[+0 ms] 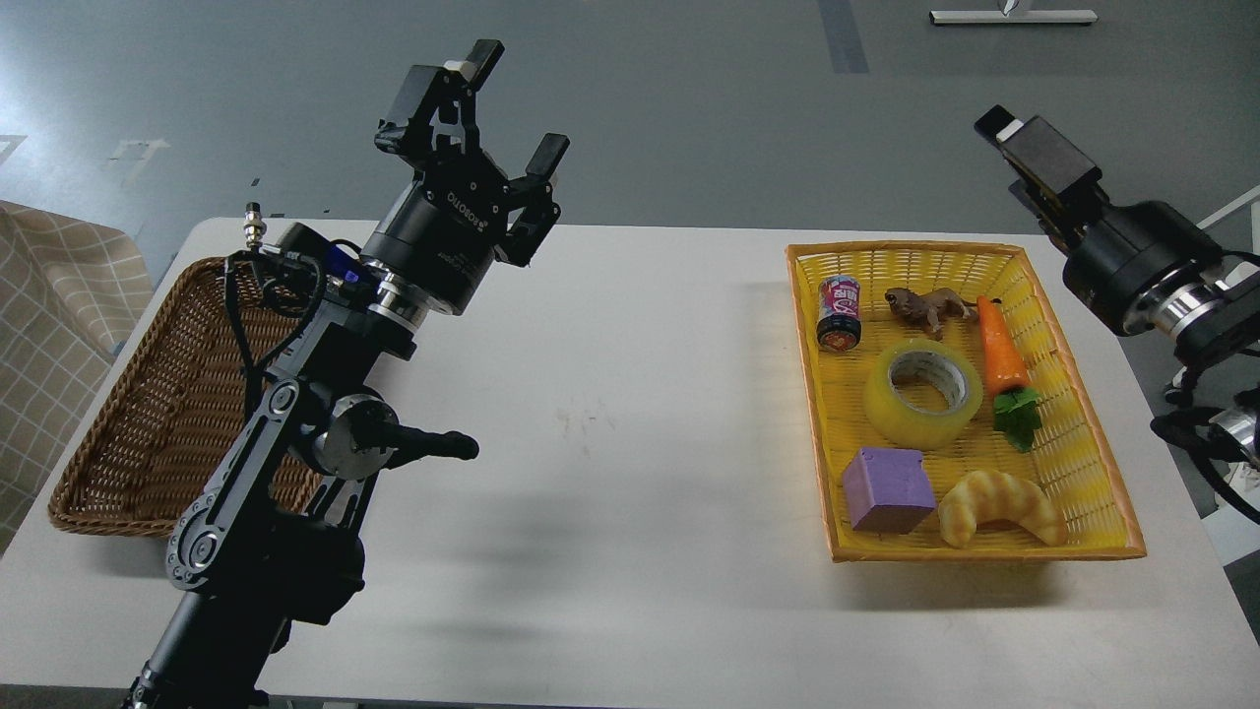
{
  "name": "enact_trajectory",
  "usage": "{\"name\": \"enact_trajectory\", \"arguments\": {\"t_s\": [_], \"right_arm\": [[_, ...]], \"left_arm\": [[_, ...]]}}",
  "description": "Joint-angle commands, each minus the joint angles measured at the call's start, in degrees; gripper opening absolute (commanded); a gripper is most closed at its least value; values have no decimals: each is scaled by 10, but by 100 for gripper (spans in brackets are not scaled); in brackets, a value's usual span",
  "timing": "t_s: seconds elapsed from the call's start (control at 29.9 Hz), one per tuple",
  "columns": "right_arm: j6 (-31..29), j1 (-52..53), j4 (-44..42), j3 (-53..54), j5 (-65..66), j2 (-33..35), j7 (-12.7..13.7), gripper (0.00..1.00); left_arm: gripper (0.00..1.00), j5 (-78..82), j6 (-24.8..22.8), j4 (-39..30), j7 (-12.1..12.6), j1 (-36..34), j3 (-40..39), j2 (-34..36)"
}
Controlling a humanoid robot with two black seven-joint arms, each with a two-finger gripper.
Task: Place and transfer tape with both arms
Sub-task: 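Move the right gripper down toward the tape roll in the yellow tray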
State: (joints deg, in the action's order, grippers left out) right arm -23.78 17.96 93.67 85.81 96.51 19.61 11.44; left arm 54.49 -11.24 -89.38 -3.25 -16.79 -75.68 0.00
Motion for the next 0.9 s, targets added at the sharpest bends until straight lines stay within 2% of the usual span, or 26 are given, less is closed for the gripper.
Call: {"name": "enact_trajectory", "arguments": {"t_s": [0.0,0.23,0.87], "right_arm": [[-1,8,-16,-52,94,46,-5,99],[1,42,-59,-116,198,93,-6,97],[1,52,-51,-100,153,93,-6,100]], "left_arm": [[98,0,0,0,0,0,0,0],[98,0,0,0,0,0,0,0],[98,1,2,-2,0,-2,-1,0]]}}
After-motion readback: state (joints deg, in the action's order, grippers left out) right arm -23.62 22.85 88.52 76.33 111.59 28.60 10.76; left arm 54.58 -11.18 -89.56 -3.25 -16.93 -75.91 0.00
